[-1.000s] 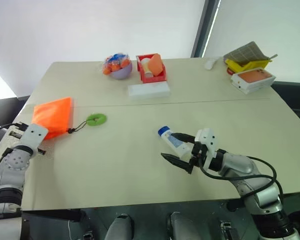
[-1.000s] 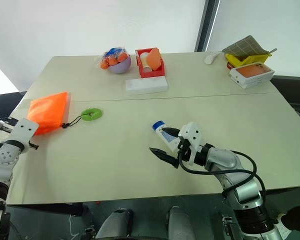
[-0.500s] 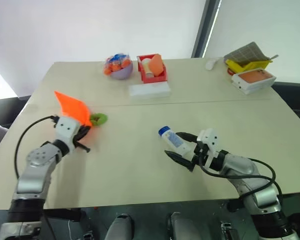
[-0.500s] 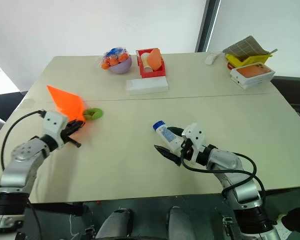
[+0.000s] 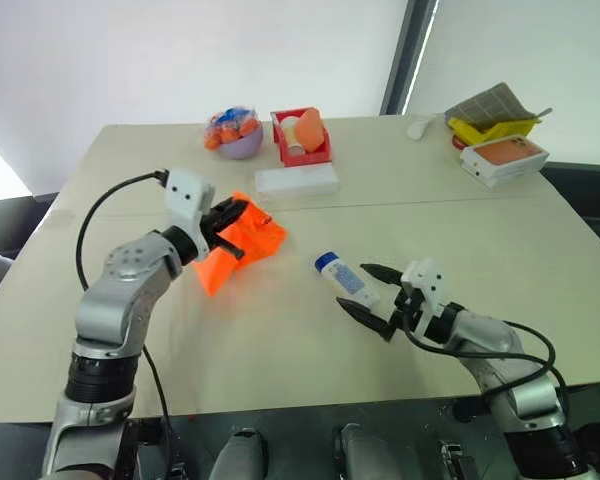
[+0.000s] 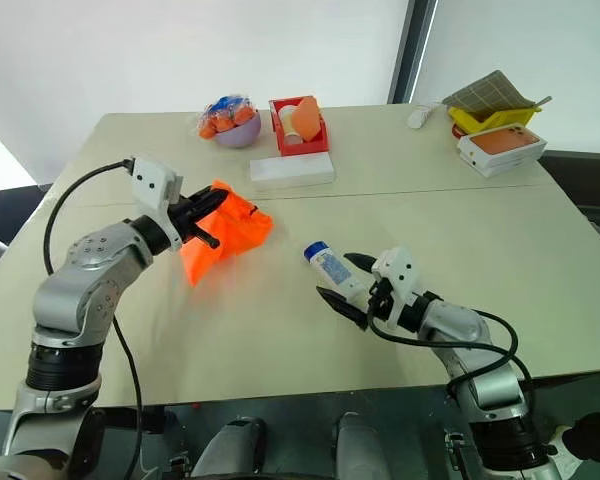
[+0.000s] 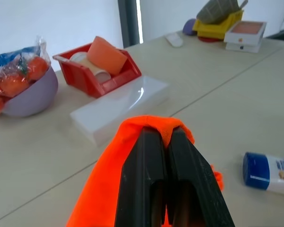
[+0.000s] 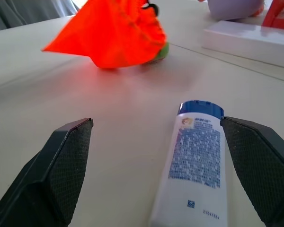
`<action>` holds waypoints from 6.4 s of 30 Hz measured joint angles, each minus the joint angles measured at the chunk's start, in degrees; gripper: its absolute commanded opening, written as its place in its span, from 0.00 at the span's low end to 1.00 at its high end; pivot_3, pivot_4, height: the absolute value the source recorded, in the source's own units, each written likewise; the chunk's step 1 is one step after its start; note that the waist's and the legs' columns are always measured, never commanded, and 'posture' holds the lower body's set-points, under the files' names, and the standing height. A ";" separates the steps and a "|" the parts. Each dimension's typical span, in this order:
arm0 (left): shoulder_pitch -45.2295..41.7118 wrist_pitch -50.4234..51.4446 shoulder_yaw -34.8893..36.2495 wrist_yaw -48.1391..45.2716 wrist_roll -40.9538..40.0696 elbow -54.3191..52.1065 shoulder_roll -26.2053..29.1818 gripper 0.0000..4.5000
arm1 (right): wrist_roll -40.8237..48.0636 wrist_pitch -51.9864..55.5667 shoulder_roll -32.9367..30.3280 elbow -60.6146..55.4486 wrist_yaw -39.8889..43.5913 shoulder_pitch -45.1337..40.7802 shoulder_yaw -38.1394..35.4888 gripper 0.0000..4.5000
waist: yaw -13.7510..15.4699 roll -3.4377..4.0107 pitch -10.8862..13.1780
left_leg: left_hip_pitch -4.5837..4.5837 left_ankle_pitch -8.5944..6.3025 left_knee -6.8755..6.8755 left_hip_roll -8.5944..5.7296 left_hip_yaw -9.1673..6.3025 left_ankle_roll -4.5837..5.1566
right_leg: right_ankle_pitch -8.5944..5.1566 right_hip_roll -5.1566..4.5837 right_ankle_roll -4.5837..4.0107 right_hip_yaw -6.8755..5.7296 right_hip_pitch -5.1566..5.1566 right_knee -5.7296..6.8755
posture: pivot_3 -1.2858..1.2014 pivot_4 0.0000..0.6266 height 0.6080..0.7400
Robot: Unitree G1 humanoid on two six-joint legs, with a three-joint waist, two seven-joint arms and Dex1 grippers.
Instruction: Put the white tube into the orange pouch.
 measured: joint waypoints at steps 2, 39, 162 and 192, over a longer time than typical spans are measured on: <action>2.89 0.57 0.78 -1.05 -0.18 -0.15 2.38 0.01 | -0.32 0.01 -0.02 1.03 -0.30 0.01 -0.26 1.00 | 0.01 0.01 0.00 | 0.00 0.00 0.00 0.00 0.00 0.00 | -0.01 0.00 -0.01 0.00 -0.01 0.00 | 0.52 0.24 1.00; 14.69 14.08 10.55 0.17 -23.13 -1.08 -6.62 0.00 | -5.95 -2.14 4.00 7.48 -4.49 1.49 0.30 0.44 | 0.24 0.05 -0.01 | -0.02 0.00 0.08 -0.01 0.00 0.00 | 0.00 -0.03 -0.05 0.02 0.01 -0.02 | 0.52 0.24 1.00; 32.22 6.04 15.78 -19.55 -26.88 -5.34 14.79 0.76 | -19.52 4.16 31.56 49.69 -18.14 -39.82 11.98 0.58 | -1.55 0.24 0.13 | -0.08 0.03 -0.71 0.03 0.01 -0.04 | 0.12 0.01 -0.51 0.09 -0.63 -0.02 | 0.52 0.24 1.00; 27.82 -0.65 15.01 -15.86 -20.32 5.82 9.37 0.76 | -16.17 11.44 24.45 17.85 -15.30 -25.10 9.84 0.54 | -1.50 -0.01 -0.03 | -0.02 0.05 -0.69 0.06 -0.10 -0.06 | 0.14 0.11 -0.56 0.10 -0.63 0.10 | 0.52 0.24 1.00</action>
